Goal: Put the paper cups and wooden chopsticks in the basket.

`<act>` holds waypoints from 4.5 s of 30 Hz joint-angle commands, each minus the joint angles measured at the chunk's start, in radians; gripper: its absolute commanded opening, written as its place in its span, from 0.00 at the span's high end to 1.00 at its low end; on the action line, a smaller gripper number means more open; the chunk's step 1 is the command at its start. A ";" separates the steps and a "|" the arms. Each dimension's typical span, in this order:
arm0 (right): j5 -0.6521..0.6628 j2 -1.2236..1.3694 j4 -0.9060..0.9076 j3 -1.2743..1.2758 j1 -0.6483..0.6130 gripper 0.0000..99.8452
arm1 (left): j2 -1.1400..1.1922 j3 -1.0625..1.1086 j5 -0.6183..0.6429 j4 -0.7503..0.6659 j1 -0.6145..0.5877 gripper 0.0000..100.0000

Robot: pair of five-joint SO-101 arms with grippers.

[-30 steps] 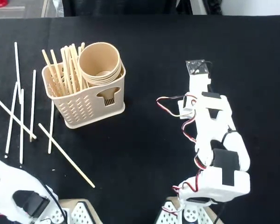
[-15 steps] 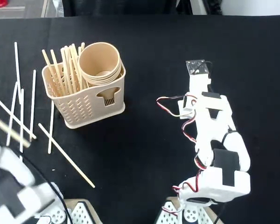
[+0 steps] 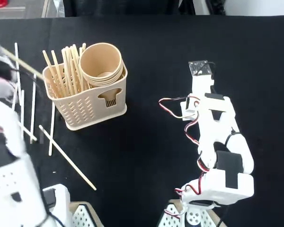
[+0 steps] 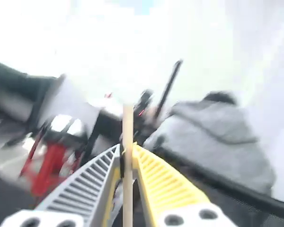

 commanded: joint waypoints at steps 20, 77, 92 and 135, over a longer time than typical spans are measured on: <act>0.009 -0.013 -0.006 -0.005 0.008 0.99 | -0.017 0.361 -0.213 -0.170 0.199 0.93; 0.009 -0.013 -0.006 -0.005 0.008 0.99 | 2.013 -1.923 -0.115 1.396 -0.361 0.97; 0.009 -0.013 -0.008 -0.005 0.008 0.99 | 1.493 -1.709 -0.115 1.462 -0.355 0.97; 0.009 -0.013 -0.006 -0.005 0.008 0.99 | -0.384 0.710 -0.107 -0.448 0.214 0.97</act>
